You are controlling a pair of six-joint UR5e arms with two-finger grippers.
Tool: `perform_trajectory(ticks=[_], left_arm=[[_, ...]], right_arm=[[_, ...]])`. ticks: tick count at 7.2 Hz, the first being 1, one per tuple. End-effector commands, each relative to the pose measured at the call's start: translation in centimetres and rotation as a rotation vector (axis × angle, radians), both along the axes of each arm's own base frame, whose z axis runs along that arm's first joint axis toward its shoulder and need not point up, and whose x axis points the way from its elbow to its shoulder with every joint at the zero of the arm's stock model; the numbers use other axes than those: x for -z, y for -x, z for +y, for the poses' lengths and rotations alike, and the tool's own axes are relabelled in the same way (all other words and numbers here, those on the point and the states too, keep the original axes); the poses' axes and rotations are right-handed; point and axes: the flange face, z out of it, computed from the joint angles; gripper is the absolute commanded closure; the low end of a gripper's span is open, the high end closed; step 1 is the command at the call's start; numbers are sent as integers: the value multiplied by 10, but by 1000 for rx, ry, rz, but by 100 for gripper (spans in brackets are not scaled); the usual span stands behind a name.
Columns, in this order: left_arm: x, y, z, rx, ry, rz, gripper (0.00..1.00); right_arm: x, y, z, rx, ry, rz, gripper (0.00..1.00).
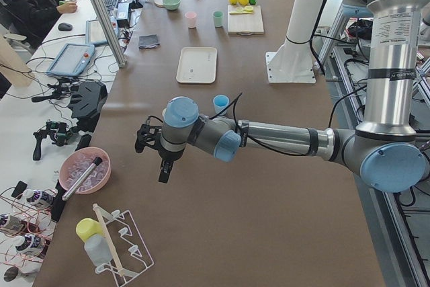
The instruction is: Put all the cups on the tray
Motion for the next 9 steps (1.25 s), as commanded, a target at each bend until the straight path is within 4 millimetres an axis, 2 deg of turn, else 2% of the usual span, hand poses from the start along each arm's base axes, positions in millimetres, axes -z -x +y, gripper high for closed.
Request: perform_trajectory(ticks=[1,2,6,7,8,9], left_arm=[[1,0,0,6,2,3,2],[1,0,0,7,2,3,2],[0,0,0,5,4,3,2],[1,0,-2,6,2,3,2],[2,0,-3,5,1,3,2],[4,0,-4,6,-1,3,2]], right_arm=[[-6,45,33,-31,24,-26,0],[-9,60,42,-62,35,-36,0],[-36,97,51,-33,59,23,0],[-33,106,56,-18,63,19,3],[-33,109,58,-14,68,16,81],[-32,112,59,-9,66,17,100]])
